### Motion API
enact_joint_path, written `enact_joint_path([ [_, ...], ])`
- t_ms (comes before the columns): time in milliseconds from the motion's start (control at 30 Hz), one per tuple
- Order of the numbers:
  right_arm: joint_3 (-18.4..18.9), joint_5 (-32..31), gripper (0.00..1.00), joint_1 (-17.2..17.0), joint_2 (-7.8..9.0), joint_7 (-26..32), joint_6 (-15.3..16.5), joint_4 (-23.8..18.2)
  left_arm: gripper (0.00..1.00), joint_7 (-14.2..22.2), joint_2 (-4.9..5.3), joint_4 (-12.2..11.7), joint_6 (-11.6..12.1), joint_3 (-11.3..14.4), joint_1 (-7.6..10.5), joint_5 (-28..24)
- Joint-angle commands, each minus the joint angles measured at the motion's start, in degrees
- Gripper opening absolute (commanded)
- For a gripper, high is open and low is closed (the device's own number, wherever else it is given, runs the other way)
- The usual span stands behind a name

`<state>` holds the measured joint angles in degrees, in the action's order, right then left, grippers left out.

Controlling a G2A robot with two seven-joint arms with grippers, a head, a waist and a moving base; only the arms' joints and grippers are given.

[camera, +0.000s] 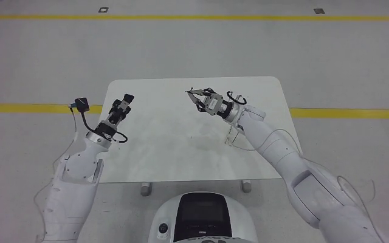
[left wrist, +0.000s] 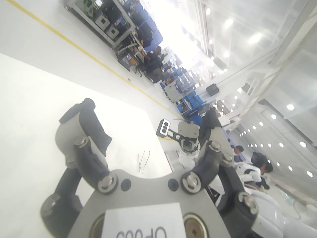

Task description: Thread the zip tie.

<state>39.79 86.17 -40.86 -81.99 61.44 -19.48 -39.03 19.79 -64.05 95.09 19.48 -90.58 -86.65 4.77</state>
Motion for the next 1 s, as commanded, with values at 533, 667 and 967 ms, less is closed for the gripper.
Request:
enact_joint_path([
  [533, -2.9, 3.8, 0.00, -0.4, 0.76, -5.0, 0.0, -6.3, 1.00, 22.6, 2.16, -3.0, 0.0, 1.4, 10.87, -3.9],
  [667, -1.8, 3.8, 0.00, -2.4, 0.60, -6.7, 0.0, -9.1, 1.00, 23.9, 1.96, -4.8, 0.0, 3.4, 11.69, -8.9],
  [967, -0.7, 3.8, 0.00, -4.2, -0.19, -7.8, 0.0, -11.3, 1.00, 33.3, 1.63, -10.4, 0.0, 5.5, 17.02, -18.9],
])
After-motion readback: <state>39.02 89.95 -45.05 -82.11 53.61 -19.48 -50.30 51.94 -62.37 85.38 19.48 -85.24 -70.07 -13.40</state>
